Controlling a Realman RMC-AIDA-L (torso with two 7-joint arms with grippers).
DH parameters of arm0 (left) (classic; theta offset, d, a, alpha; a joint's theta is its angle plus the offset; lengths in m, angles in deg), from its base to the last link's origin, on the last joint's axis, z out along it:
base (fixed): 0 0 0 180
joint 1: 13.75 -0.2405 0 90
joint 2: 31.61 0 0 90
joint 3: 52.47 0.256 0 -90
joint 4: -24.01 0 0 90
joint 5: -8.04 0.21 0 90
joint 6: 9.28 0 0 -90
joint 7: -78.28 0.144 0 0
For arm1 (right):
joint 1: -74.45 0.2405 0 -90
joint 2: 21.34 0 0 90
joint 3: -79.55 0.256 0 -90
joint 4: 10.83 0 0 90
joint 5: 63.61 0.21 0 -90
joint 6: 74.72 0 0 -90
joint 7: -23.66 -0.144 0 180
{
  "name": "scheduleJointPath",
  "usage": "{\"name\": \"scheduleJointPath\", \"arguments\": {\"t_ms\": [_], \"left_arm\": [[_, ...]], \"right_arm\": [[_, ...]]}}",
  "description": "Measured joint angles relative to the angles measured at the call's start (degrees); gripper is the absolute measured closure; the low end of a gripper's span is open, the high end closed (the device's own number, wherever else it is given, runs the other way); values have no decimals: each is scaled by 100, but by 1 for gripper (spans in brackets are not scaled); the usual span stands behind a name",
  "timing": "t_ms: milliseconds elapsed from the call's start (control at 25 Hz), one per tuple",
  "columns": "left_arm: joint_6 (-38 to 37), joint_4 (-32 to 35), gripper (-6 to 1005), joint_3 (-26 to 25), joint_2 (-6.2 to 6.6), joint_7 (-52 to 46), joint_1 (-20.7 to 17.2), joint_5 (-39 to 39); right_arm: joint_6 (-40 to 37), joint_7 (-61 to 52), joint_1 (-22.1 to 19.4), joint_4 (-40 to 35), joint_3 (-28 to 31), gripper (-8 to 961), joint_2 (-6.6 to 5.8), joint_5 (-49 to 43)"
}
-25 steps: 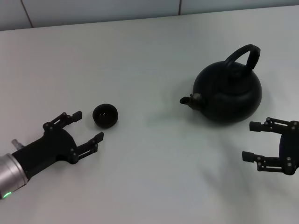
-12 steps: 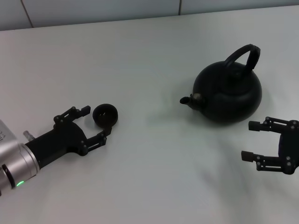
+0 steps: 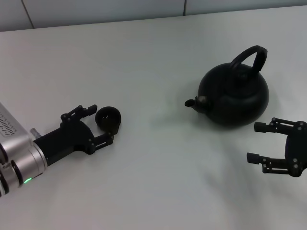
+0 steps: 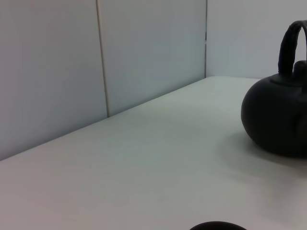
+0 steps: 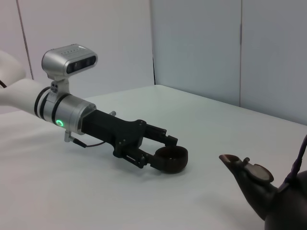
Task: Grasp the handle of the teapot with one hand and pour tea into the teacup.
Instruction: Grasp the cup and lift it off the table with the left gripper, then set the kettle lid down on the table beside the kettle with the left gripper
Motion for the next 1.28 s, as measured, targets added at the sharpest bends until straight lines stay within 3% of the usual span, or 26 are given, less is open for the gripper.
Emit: {"name": "scheduleJointPath", "arguments": {"t_ms": [760,960,1280], "left_arm": [[151,-152,184,-47,-1,124,143,9],[135,-155,311,-83,-1,103,146,1],[-57,-249,311,-81,0,92,187,0]], "right_arm": [[9,-2,17,0,9,169,0,13],[10,-2,31,0,8,170,0,19],[7,-2,31,0,8,170,0,62]]}}
